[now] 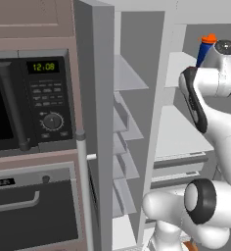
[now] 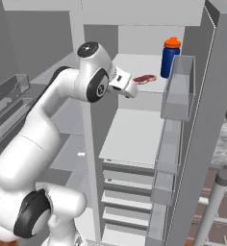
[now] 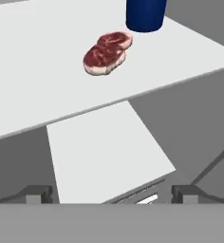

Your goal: There's a steak in the fridge that needs to be moved to the freezer for freezing. Pick up the steak from the fridge, place it on any shelf in the freezer, and close the fridge and freezer doors when done.

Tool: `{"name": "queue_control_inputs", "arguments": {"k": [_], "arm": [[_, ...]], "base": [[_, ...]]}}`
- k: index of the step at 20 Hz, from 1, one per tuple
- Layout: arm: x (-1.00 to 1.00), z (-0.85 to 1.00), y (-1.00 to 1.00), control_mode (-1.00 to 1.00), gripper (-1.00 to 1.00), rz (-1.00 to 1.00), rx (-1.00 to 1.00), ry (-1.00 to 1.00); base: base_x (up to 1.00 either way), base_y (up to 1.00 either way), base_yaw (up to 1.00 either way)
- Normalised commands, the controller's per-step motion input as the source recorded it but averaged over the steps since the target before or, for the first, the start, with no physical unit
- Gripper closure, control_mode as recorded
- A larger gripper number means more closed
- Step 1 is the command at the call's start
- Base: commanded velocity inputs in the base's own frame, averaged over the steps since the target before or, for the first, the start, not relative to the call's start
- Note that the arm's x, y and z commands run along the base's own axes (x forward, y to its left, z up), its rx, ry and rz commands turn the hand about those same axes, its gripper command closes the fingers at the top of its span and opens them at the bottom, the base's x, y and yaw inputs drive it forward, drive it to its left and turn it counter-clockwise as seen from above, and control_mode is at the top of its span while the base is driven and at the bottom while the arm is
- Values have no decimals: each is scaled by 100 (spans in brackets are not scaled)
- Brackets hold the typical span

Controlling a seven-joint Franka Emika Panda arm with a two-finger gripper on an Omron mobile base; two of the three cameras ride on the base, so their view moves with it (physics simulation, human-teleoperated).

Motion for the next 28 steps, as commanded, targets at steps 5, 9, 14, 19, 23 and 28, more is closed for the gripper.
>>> {"name": "queue_control_inputs", "arguments": {"k": [5,9,14,19,23,28], "arm": [[35,15,-22,-100,-100,-2,0,-12],[59,0,-5,-100,-100,0,-1,0],[53,0,-11,-100,-100,0,-2,0],[53,-5,-14,-100,-100,0,-3,1],[29,-13,-1,-100,-100,0,-6,6],[15,-22,-10,-100,-100,0,-6,12]], "base": [[0,0,0],[0,0,0],[0,0,0],[0,0,0],[0,0,0],[0,0,0]]}}
